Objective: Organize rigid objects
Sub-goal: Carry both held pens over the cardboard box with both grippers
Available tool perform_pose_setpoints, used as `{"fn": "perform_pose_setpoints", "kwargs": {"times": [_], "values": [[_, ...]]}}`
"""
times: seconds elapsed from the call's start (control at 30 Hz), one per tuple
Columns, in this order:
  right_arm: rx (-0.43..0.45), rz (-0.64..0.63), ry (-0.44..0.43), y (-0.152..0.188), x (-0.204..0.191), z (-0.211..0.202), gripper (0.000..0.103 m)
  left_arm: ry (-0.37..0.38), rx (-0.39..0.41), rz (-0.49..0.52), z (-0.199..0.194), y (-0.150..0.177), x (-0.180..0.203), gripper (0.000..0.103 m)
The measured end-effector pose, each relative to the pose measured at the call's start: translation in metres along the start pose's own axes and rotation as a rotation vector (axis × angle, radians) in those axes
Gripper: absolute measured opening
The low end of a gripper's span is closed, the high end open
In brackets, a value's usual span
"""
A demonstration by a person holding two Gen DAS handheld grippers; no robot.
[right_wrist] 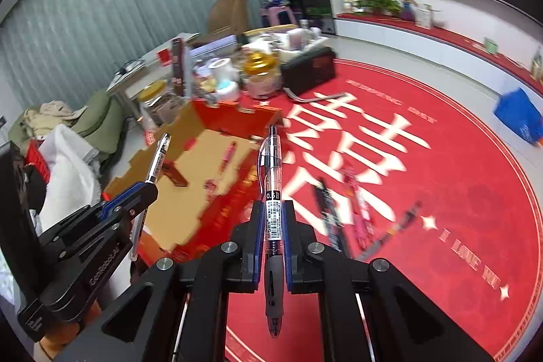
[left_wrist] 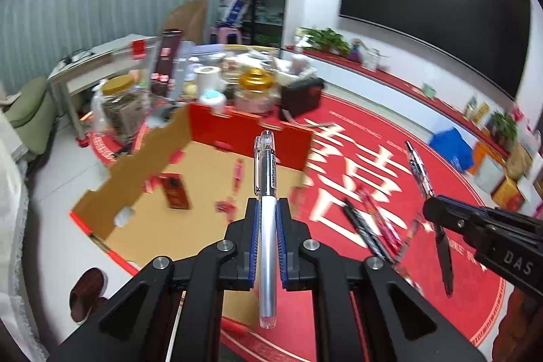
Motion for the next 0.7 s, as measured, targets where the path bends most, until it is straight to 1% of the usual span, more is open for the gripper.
{"fn": "perform_pose_setpoints", "kwargs": {"times": [0.1,0.3,0.47,0.57,0.7], "values": [[-0.005,-0.031,-0.033,-0.008,-0.022,0.011,0.011,-0.046,0.003,-0.033,0.003,-0.006,-0.028,0.010],[-0.043,-0.058,-0.096,-0.017,-0.061,0.045,0.011,-0.110,-0.017,-0.061,0.020,-0.009,-0.064,0.010],[-0.074,-0.103,-0.118,-0.022,-0.089,0.074,0.011,-0.138,-0.034,-0.080,0.036,-0.010,-0.080,0.010],[-0.087,-0.116,-0.117,-0.026,-0.097,0.088,0.011,-0.160,-0.040,-0.076,0.047,-0.013,-0.088,0.010],[-0.109,-0.120,-0.120,-0.027,-0.103,0.104,0.011,-0.170,-0.056,-0.077,0.060,-0.014,-0.095,0.010]]}}
Point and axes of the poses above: each gripper's, at about its wrist camera, not at the fingertips, and z roughly the way its jaws point, x to its right, y to its underside, the point moved 6 cm from there along z, roughly the way its jaws point, and after that the axes turned 7 degrees about x, right-handed, at the moved point
